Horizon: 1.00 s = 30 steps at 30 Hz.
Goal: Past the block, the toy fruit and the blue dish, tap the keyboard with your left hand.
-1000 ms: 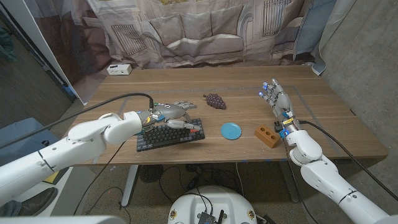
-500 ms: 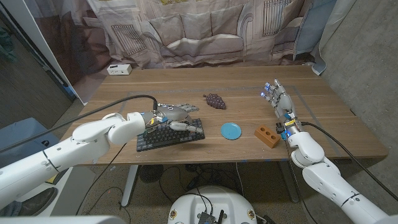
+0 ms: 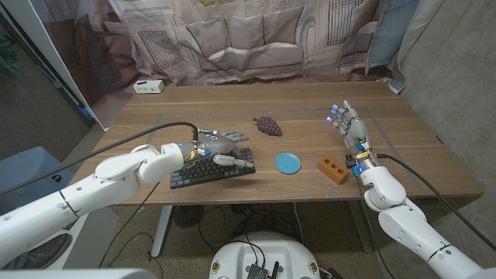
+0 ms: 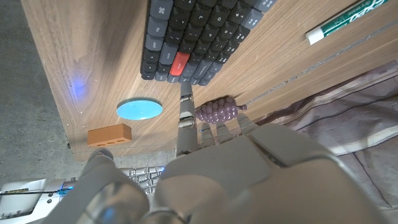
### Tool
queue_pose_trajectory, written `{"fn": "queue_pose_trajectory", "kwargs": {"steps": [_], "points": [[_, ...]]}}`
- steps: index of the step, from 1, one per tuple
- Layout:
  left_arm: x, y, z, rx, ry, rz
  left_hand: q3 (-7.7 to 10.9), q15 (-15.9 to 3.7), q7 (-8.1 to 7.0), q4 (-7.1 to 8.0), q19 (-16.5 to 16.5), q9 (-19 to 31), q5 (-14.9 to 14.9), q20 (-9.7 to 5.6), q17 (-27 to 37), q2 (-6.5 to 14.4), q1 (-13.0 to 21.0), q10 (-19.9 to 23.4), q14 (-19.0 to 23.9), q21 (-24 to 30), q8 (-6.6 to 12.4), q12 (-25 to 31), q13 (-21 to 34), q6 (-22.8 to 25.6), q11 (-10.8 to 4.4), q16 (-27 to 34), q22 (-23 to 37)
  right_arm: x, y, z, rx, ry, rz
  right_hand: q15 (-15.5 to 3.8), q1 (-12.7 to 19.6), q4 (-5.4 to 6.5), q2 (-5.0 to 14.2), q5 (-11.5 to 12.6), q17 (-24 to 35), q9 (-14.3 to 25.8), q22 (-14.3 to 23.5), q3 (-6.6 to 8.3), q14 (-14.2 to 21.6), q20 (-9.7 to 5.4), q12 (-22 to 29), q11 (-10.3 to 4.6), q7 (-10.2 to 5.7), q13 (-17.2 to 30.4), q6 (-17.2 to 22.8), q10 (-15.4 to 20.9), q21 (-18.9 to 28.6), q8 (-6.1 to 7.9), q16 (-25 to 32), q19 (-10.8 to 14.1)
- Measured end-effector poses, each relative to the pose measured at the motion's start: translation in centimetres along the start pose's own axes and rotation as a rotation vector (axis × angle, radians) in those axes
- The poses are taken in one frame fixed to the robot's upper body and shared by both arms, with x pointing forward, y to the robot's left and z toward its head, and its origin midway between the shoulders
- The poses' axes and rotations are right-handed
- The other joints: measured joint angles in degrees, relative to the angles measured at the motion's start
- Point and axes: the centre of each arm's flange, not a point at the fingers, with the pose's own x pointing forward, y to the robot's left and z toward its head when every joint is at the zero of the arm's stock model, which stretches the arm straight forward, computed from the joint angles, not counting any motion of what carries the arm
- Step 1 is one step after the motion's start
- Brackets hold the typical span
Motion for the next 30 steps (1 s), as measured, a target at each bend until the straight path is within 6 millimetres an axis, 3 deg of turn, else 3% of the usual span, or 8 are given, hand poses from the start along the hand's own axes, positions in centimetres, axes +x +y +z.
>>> {"fn": "queue_pose_trajectory", "kwargs": {"steps": [14, 25, 30], "points": [[0.5, -0.8, 0.0, 0.006, 0.000, -0.011, -0.85, 0.01, -0.71, 1.21, -0.3, 0.0, 0.0, -0.31, 0.0, 0.0, 0.0, -1.9, -1.6, 0.0, 0.02, 0.0, 0.0, -2.2, -0.55, -0.3, 0.0, -0.4, -0.1, -0.2, 0.000, 0.008, -0.006, 0.00, 0.0, 0.00, 0.00, -0.4, 0.0, 0.0, 0.0, 0.00, 0.0, 0.00, -0.4, 0.00, 0.32, 0.0, 0.3, 0.0, 0.0, 0.00, 0.0, 0.0], [0.7, -1.3, 0.3, 0.023, 0.007, -0.013, -2.12, -0.10, -1.14, 2.46, -0.8, 0.0, 0.5, -1.30, 0.3, 0.0, 0.0, -3.0, -3.0, -0.9, 0.02, 0.0, 0.0, -2.6, -0.76, -0.3, 0.1, -0.5, -0.2, -0.3, -0.001, 0.009, -0.010, -0.01, -0.2, 0.00, 0.22, -0.4, 0.0, 0.0, 0.0, 0.00, 0.0, 0.00, -0.4, 0.00, 0.32, 0.0, 0.3, 0.0, 0.0, 0.00, 0.0, 0.0], [0.8, -1.6, 0.3, 0.033, 0.012, -0.010, -2.91, -0.10, -1.67, 3.25, -0.7, 0.0, 0.5, -2.55, 0.3, 0.0, 0.0, -3.8, -3.0, -1.1, 0.03, 0.0, 0.0, -3.1, -0.76, -0.3, 0.3, -0.6, -0.3, -0.3, -0.002, 0.010, -0.009, -0.01, -0.2, 0.00, 0.22, -0.4, 0.0, 0.0, 0.0, 0.00, 0.0, 0.00, -0.4, 0.00, 0.31, 0.0, 0.3, 0.0, 0.0, 0.00, 0.0, 0.0]]}}
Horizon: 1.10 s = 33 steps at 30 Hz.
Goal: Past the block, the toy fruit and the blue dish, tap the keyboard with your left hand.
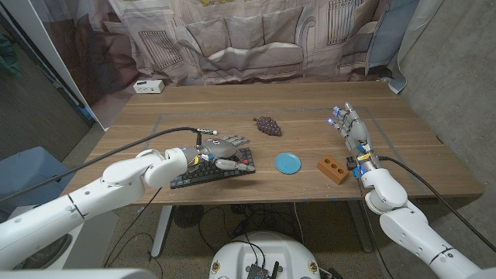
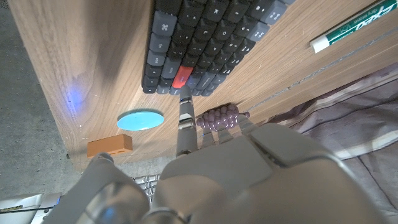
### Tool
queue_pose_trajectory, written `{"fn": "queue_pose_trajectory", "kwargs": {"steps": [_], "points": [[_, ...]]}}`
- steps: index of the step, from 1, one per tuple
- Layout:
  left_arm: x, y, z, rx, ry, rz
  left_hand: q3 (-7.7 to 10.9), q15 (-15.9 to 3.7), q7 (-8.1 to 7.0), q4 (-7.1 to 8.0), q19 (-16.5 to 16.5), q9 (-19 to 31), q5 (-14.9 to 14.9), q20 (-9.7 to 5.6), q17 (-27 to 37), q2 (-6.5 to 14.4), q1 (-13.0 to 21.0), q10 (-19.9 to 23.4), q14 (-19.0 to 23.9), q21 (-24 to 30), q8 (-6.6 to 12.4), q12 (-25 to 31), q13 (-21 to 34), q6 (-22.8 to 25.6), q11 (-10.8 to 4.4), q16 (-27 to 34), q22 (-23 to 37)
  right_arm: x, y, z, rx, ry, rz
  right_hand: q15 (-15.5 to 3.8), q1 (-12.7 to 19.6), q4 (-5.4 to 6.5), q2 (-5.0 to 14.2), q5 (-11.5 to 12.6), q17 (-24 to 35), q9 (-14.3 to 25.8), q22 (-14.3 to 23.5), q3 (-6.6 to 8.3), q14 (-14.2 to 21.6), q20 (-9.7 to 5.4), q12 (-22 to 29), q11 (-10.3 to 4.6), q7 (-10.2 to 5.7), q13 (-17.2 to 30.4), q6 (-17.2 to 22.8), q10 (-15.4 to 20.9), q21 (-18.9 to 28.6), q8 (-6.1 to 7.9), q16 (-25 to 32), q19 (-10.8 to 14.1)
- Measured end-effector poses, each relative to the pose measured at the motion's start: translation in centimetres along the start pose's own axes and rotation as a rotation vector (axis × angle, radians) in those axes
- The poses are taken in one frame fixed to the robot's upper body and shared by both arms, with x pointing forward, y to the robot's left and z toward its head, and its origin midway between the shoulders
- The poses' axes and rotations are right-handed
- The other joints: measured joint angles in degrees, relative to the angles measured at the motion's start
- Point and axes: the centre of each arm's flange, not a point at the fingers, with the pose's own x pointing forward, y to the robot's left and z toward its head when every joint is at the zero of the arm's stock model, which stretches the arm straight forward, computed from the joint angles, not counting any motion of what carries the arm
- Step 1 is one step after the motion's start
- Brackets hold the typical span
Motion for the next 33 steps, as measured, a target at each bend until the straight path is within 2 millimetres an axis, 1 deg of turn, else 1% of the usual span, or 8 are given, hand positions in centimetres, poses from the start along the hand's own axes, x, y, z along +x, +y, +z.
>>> {"fn": "queue_pose_trajectory", "kwargs": {"steps": [1, 3, 5, 10, 14, 16, 25, 33], "points": [[0.0, 0.0, 0.0, 0.001, 0.000, 0.000, -0.16, 0.00, -0.28, 0.16, 0.2, 0.0, 0.0, -0.15, 0.0, 0.0, 0.0, 0.0, 0.0, 0.0, 0.00, 0.0, 0.0, -0.3, -0.03, 0.0, 0.0, 0.0, 0.0, 0.0, 0.000, 0.000, 0.000, 0.00, 0.0, 0.00, 0.00, 0.0, 0.0, 0.0, 0.0, 0.00, 0.0, 0.00, 0.0, 0.00, 0.00, 0.0, 0.0, 0.0, 0.0, 0.00, 0.0, 0.0], [0.1, -0.1, 0.0, 0.005, 0.002, 0.002, -0.24, -0.20, -0.28, 0.24, 0.2, 0.0, 0.0, -0.22, 0.0, 0.0, 0.0, -0.4, -0.2, 0.0, 0.00, 0.0, 0.0, -0.3, -0.25, 0.0, 0.0, 0.0, 0.0, 0.0, 0.000, 0.000, 0.000, 0.00, 0.0, 0.00, 0.00, 0.0, 0.0, 0.0, 0.0, 0.00, 0.0, 0.00, 0.0, 0.00, 0.00, 0.0, 0.0, 0.0, 0.0, 0.00, 0.0, 0.0], [0.1, -0.2, 0.1, 0.008, 0.003, 0.002, -0.33, -0.20, -0.28, 0.32, 0.0, 0.0, 0.0, -0.40, 0.0, 0.0, 0.0, -0.6, -0.2, 0.0, 0.00, 0.0, 0.0, -0.3, -0.01, 0.0, 0.0, -0.1, -0.1, 0.0, 0.000, 0.000, 0.000, 0.00, 0.0, 0.00, 0.00, 0.0, 0.0, 0.0, 0.0, 0.00, 0.0, 0.00, 0.0, 0.00, 0.00, 0.0, 0.0, 0.0, 0.0, 0.00, 0.0, 0.0], [0.2, -0.4, 0.2, 0.013, 0.004, 0.000, -0.47, -0.20, -0.57, 0.46, 0.0, 0.0, 0.0, -0.42, -0.2, 0.0, 0.0, -0.6, -0.2, 0.0, 0.00, 0.0, 0.0, -0.6, -0.01, 0.0, 0.0, -0.2, -0.1, 0.1, 0.000, -0.002, -0.001, 0.00, 0.0, 0.00, 0.00, 0.0, 0.0, 0.0, 0.0, 0.00, 0.0, 0.00, 0.0, 0.00, 0.00, 0.0, 0.0, 0.0, 0.0, 0.00, 0.0, 0.0], [0.4, -0.5, 0.3, 0.015, 0.004, 0.000, -0.50, -0.20, -0.59, 0.79, 0.0, 0.0, 0.0, -0.42, -0.2, 0.0, 0.0, -0.7, -0.2, 0.0, 0.00, 0.0, 0.0, -0.6, -0.10, 0.0, 0.0, -0.3, -0.2, 0.0, 0.000, -0.002, -0.003, 0.00, 0.0, 0.00, 0.00, 0.0, 0.0, 0.0, 0.0, 0.00, 0.0, 0.00, 0.0, 0.00, 0.00, 0.0, 0.0, 0.0, 0.0, 0.00, 0.0, 0.0], [0.5, -0.6, 0.3, 0.016, 0.005, -0.001, -0.50, -0.20, -0.59, 0.80, 0.0, 0.0, 0.0, -0.42, -0.2, 0.0, 0.0, -0.9, -0.2, 0.0, 0.00, 0.0, 0.0, -0.6, -0.31, 0.0, 0.0, -0.4, -0.2, 0.0, 0.001, -0.001, -0.003, 0.00, 0.0, 0.00, 0.00, 0.0, 0.0, 0.0, 0.0, 0.00, 0.0, 0.00, 0.0, 0.00, 0.00, 0.0, 0.0, 0.0, 0.0, 0.00, 0.0, 0.0], [0.8, -1.0, 0.2, 0.014, 0.007, -0.008, -0.65, -0.19, -0.59, 0.96, 0.0, 0.0, 0.0, -0.42, -0.2, 0.0, 0.0, -0.9, -0.2, 0.3, 0.00, 0.0, 0.0, -0.6, -0.31, 0.0, 0.0, -0.5, -0.3, -0.1, 0.001, 0.001, -0.008, 0.00, 0.0, 0.00, 0.00, 0.0, 0.0, 0.0, 0.0, 0.00, 0.0, 0.00, 0.0, 0.00, -0.32, 0.0, 0.3, 0.0, 0.0, 0.00, 0.0, 0.0], [1.0, -1.1, 0.3, 0.010, 0.004, -0.015, -0.72, -0.19, -0.66, 1.02, 0.0, 0.0, 0.4, -0.42, -0.2, 0.0, 0.0, -0.9, -0.2, 0.6, 0.72, 0.0, 0.0, 0.2, -0.29, 0.0, 0.0, -0.5, -0.3, -0.1, 0.003, 0.001, -0.009, 0.00, 0.0, 0.00, 0.00, 0.0, 0.0, 0.0, 0.0, 0.00, 0.0, 0.00, 0.0, 0.00, -0.32, 0.0, 0.3, 0.0, 0.0, 0.00, 0.0, 0.0]]}}
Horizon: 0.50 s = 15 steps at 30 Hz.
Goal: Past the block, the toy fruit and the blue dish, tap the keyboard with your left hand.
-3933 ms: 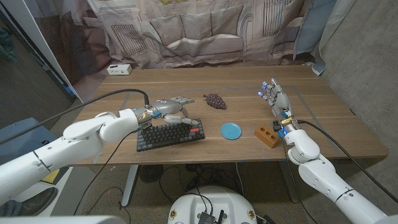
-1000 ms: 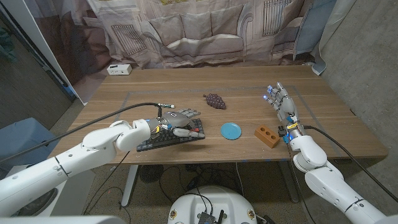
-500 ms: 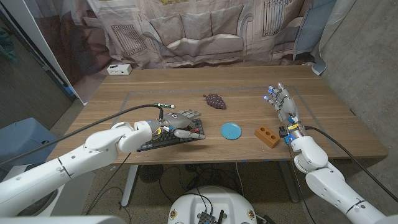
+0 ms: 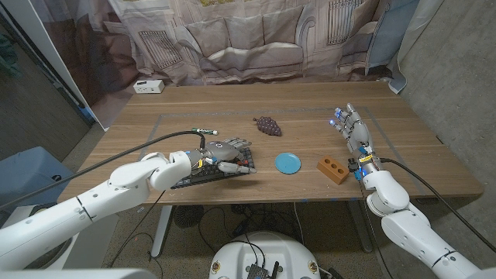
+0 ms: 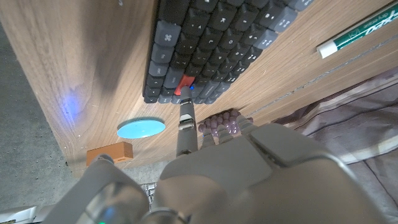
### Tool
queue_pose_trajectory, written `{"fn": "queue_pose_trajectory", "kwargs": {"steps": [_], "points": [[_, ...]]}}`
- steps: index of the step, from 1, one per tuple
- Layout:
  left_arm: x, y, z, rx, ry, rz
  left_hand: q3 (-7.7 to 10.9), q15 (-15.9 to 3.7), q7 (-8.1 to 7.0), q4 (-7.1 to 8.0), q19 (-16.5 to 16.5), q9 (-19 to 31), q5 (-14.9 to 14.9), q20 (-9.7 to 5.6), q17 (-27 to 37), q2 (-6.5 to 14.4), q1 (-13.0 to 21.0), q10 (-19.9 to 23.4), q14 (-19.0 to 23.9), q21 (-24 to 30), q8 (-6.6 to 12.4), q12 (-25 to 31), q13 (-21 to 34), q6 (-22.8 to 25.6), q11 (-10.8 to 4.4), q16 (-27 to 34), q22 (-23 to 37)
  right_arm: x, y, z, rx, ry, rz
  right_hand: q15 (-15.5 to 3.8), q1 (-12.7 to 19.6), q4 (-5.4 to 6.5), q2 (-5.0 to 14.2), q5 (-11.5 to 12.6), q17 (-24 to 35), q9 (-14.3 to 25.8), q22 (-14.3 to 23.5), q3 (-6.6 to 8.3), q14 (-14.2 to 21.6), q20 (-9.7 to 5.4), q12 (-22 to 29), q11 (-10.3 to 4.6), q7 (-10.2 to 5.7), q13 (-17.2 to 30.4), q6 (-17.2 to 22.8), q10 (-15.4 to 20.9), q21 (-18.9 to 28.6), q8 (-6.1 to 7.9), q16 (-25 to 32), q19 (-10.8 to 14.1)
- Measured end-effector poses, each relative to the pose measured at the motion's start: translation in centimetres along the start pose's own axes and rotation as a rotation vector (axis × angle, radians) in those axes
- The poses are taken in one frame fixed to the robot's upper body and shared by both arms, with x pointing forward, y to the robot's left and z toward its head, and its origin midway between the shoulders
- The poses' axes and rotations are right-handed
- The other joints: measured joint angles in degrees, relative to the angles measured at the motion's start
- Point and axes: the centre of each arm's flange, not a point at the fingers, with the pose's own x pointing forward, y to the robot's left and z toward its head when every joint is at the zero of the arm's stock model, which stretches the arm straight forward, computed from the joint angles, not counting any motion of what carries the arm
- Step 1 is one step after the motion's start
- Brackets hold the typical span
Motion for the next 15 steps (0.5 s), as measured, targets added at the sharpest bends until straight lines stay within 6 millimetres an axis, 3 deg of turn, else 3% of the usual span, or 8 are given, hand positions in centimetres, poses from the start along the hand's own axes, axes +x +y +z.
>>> {"fn": "queue_pose_trajectory", "kwargs": {"steps": [15], "points": [[0.12, -0.38, 0.13, -0.007, -0.001, -0.018, -0.24, 0.00, 0.34, 0.23, 0.0, -0.1, 0.0, 0.00, 0.0, 0.3, 0.3, 0.4, 0.0, 0.2, 0.44, 0.6, 0.0, 1.8, -0.02, 0.3, 0.0, 0.17, -0.02, -0.06, 0.002, 0.000, 0.000, 0.00, 0.0, 0.00, 0.00, 0.0, 0.0, 0.0, 0.0, 0.00, 0.0, 0.00, 0.0, 0.00, 0.00, 0.0, 0.0, 0.0, 0.0, 0.00, 0.0, 0.0]]}}
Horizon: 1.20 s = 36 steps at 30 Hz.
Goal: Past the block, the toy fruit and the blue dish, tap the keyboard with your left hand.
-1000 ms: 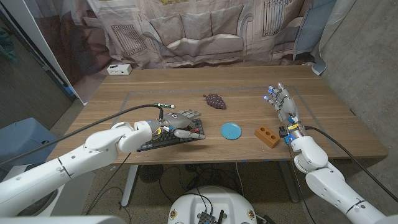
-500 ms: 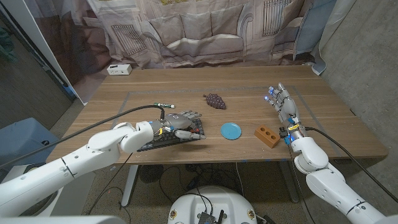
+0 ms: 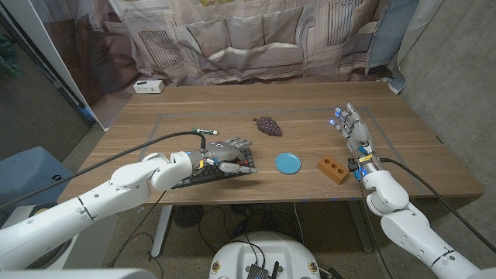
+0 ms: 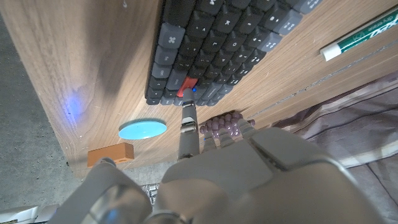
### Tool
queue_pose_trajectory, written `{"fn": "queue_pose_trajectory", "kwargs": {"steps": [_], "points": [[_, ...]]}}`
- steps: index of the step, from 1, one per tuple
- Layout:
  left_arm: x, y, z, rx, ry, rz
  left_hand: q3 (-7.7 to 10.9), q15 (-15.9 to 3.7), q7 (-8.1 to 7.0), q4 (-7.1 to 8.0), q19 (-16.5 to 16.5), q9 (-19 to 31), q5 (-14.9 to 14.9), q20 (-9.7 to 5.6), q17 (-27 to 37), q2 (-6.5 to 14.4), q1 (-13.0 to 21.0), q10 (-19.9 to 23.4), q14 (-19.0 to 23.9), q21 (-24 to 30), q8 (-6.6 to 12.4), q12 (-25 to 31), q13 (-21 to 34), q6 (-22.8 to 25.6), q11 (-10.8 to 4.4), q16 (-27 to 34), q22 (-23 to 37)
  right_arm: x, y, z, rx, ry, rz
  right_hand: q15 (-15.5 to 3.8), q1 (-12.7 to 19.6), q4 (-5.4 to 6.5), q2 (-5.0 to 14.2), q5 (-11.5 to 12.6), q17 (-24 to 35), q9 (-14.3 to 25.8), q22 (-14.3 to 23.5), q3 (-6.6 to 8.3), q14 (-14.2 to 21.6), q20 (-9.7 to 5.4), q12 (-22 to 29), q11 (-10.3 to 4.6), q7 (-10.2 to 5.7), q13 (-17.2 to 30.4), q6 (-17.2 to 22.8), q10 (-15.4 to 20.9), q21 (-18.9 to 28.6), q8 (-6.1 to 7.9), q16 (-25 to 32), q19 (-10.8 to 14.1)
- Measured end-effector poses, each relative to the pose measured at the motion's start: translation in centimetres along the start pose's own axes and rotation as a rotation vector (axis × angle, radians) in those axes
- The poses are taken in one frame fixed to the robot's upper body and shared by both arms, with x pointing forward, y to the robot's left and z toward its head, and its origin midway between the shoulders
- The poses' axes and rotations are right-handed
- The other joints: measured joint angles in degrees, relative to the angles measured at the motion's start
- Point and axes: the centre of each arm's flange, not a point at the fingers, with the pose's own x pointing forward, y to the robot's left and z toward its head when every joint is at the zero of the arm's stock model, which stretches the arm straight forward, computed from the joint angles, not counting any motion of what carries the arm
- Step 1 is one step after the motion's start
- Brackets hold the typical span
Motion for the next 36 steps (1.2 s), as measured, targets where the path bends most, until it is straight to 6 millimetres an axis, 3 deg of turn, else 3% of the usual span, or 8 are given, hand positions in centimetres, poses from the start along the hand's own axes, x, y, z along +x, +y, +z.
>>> {"fn": "queue_pose_trajectory", "kwargs": {"steps": [36], "points": [[-0.5, 1.4, -0.5, 0.017, 0.026, 0.025, -0.24, 0.21, -0.17, 0.23, 0.0, 0.1, 0.3, 0.00, 0.0, 0.5, 0.5, 0.9, -0.2, 0.8, -0.20, 0.2, 0.0, 0.2, 0.32, 0.0, -0.1, 0.5, 0.1, 0.5, -0.002, -0.009, 0.002, 0.00, 0.3, 0.00, 0.31, 0.0, 0.0, 0.0, 0.0, 0.00, 0.0, 0.32, 0.0, -0.21, 0.00, 0.0, 0.0, 0.2, 0.0, 0.00, 0.0, 0.3]]}}
